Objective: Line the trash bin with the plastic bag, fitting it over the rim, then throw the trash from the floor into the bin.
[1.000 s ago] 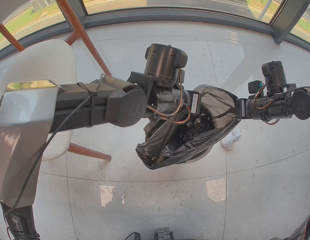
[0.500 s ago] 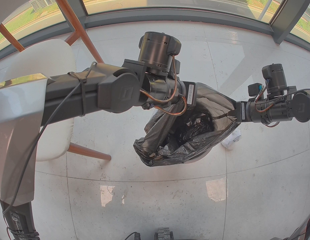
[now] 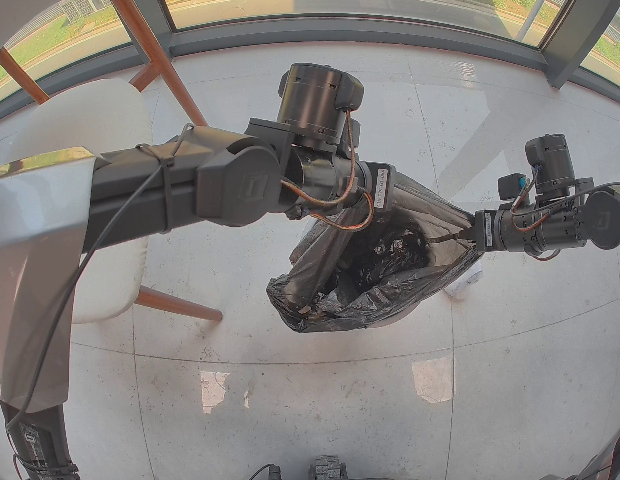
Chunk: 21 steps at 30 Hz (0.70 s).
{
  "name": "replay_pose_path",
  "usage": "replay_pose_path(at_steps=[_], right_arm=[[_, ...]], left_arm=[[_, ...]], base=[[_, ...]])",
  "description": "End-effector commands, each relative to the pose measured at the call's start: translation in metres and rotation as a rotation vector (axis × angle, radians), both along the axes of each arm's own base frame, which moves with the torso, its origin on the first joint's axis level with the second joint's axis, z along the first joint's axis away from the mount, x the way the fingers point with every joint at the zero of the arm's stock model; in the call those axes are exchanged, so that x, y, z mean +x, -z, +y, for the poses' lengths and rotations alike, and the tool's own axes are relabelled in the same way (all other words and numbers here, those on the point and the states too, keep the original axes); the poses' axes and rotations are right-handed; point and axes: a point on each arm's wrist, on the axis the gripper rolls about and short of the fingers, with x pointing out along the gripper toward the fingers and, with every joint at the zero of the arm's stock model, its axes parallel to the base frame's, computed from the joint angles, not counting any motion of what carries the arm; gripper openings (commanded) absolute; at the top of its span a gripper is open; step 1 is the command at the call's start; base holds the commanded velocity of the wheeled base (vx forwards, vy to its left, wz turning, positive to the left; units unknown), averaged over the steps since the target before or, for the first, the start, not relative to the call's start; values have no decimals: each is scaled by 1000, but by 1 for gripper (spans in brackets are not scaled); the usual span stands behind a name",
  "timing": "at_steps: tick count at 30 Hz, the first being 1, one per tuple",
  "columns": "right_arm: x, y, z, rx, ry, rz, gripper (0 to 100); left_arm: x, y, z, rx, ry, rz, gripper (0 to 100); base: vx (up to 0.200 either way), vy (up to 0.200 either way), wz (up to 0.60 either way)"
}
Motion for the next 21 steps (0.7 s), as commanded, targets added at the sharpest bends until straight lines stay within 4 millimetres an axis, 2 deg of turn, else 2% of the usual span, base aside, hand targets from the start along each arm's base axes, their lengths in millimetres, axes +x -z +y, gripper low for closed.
replay_pose_path(at_steps=[1,7,11,21], right_arm=[[0,0,0,0,-1,-1,0],[-1,1,0,-2,0,5,0],[-6,12,-5,-15,9,48,0],[-5,27,-11,-29,25,95,0]], left_arm=[[0,-1,0,-1,-1,-2,0],[0,0,0,-2,-2,-3,0],[-1,0,-2,-1,-28,-15,0],[-5,3,-6,25,-56,-14,0]], base=[[200,0,0],[200,0,0],[200,0,0],[0,0,0]])
